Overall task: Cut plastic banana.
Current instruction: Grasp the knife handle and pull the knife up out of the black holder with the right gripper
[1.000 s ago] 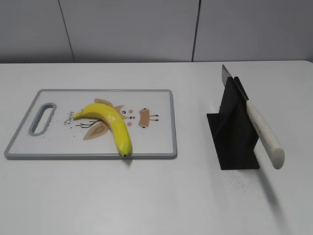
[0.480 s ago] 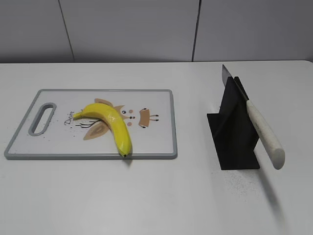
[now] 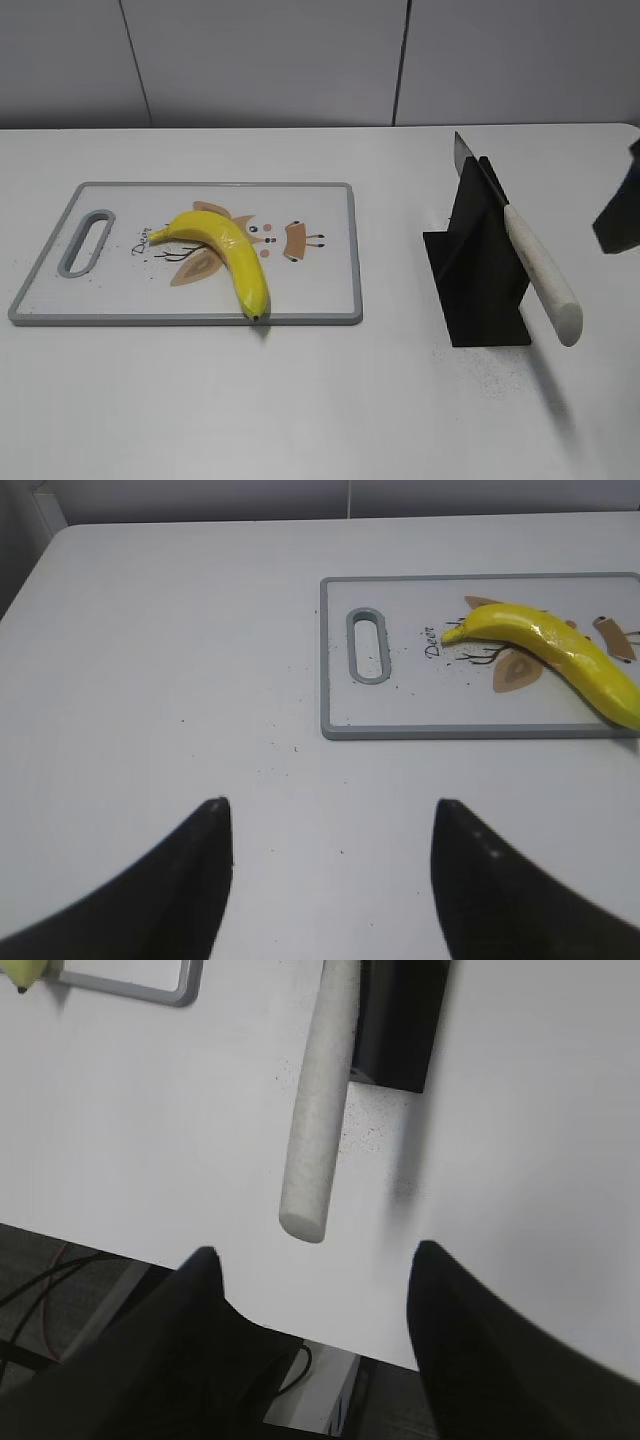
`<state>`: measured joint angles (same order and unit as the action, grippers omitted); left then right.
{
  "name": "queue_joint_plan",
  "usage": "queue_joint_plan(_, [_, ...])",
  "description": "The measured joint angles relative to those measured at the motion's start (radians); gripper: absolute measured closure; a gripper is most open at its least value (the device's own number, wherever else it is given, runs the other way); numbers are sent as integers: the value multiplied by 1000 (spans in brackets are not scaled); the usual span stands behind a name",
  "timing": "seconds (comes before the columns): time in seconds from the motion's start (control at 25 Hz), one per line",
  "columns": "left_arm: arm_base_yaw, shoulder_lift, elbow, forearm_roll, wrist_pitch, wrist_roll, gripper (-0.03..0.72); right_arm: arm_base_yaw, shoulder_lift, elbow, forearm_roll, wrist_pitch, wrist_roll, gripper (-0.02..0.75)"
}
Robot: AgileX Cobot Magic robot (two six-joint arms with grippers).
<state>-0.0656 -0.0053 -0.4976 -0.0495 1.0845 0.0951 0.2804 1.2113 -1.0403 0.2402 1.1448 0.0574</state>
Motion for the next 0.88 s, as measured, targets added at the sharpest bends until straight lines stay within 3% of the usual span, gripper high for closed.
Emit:
queue_joint_plan(0.28, [0,0,0,0,0,0,98,137,159,-19,-145,-44,159,305])
queue_joint_plan(0.64, [0,0,0,0,0,0,98,146,312,-21,-157,-120,193,310])
queue_joint_plan(0.88, [0,0,0,0,0,0,98,146,396,-22,-157,-128,200,359])
